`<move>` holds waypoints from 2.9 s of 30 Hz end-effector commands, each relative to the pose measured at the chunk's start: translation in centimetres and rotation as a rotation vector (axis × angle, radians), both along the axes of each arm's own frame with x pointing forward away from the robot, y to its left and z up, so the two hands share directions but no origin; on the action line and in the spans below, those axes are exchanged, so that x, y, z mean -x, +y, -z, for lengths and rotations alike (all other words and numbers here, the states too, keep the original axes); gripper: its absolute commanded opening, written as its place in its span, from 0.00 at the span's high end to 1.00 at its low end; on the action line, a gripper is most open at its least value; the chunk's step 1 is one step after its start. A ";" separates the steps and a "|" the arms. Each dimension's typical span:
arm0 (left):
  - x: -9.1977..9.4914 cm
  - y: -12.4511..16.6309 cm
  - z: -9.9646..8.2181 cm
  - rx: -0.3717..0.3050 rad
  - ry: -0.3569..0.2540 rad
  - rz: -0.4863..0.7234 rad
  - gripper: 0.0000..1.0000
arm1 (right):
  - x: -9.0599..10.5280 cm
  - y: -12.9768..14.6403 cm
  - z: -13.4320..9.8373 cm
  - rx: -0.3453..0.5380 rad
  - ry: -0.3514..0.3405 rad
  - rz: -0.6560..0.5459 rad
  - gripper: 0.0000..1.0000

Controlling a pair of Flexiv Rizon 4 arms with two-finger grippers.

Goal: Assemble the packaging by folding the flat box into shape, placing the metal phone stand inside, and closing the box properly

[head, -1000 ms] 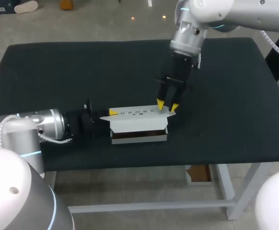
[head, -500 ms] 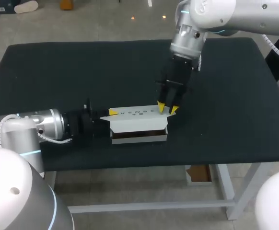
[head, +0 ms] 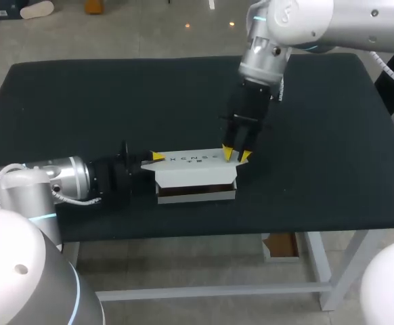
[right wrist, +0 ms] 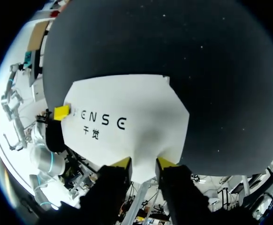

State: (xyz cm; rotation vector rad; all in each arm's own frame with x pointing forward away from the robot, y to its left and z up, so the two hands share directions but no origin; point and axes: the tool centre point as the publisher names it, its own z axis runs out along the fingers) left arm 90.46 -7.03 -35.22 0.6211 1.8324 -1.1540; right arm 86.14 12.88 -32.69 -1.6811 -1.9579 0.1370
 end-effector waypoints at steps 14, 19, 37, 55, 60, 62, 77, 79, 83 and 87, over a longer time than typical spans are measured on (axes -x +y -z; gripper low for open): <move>1.7 2.1 -1.1 -0.005 -0.031 -0.044 0.65 | 0.2 -0.1 0.2 -0.002 -0.015 0.006 0.65; 2.4 3.0 -1.2 -0.043 -0.029 -0.066 0.64 | 0.2 0.0 0.2 0.002 -0.021 0.005 0.64; 3.2 9.2 -5.7 -0.362 0.212 0.020 0.00 | 0.6 0.0 0.0 0.016 -0.049 0.011 0.65; 2.2 10.6 -7.2 -0.638 0.353 0.135 0.00 | 0.7 0.9 0.1 0.006 -0.065 0.012 0.65; 2.2 10.6 -7.2 -0.638 0.353 0.135 0.00 | 0.8 0.6 0.1 0.023 -0.066 0.013 0.65; 2.1 10.2 -7.4 -0.630 0.362 0.124 0.00 | 0.8 0.4 0.0 0.024 -0.071 0.022 0.64; 0.3 7.1 -10.1 -0.532 0.928 -0.172 0.00 | 0.7 -0.5 0.8 0.007 -0.075 0.061 0.65; -0.2 6.6 -9.9 -0.595 1.004 -0.463 0.00 | 0.7 -0.6 1.0 0.004 -0.073 0.066 0.65; -0.2 6.6 -9.9 -0.595 1.004 -0.463 0.00 | 0.7 -0.7 1.1 -0.003 -0.075 0.071 0.65; -0.2 6.6 -9.9 -0.595 1.004 -0.463 0.00 | 0.6 -0.7 1.3 -0.005 -0.079 0.071 0.64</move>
